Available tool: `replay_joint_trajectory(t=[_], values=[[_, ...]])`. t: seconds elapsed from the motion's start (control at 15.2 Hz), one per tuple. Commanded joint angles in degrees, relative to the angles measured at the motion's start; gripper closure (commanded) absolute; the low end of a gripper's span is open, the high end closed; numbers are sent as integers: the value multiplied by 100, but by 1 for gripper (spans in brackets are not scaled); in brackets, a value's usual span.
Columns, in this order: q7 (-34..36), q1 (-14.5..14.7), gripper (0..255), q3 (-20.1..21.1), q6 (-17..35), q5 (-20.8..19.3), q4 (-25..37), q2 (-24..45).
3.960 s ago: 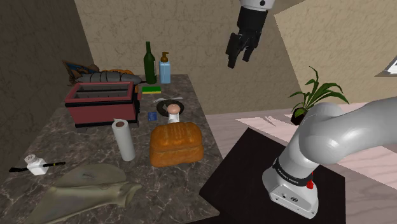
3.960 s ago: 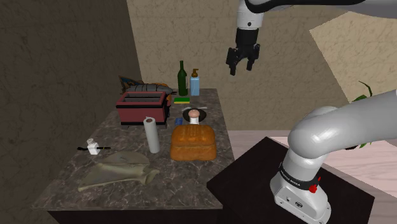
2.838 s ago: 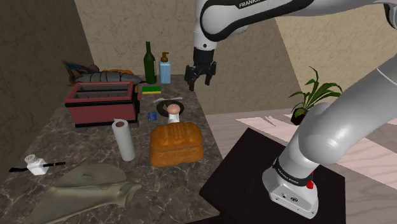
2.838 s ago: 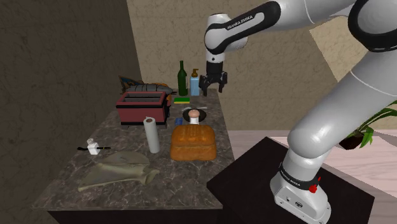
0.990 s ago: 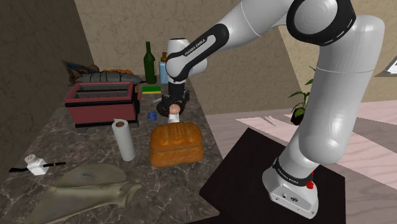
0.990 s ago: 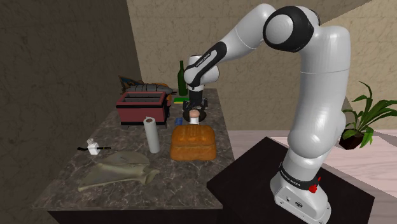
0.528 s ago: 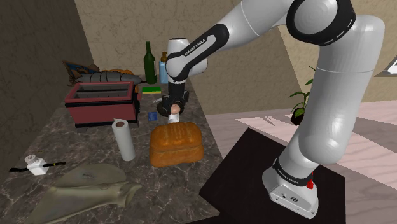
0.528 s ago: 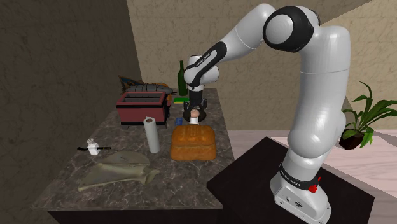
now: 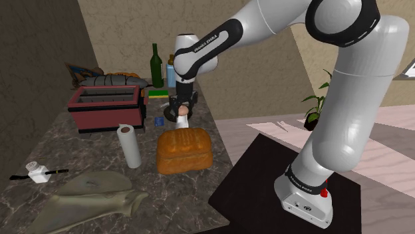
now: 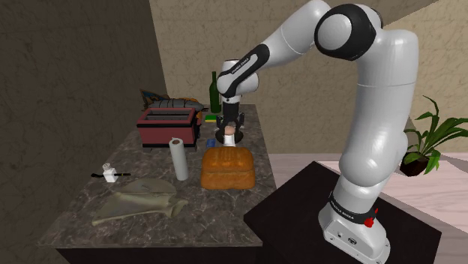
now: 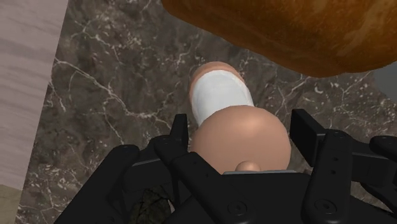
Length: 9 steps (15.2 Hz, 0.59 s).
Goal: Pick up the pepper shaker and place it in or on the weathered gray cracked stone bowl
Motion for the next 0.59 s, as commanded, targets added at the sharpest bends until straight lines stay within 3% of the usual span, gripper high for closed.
replay_joint_trajectory(t=[0.0, 0.53], values=[[12, -2, 255, 0, -139, -1, 54, -85], [49, -12, 255, 0, -693, -2, 280, -415]])
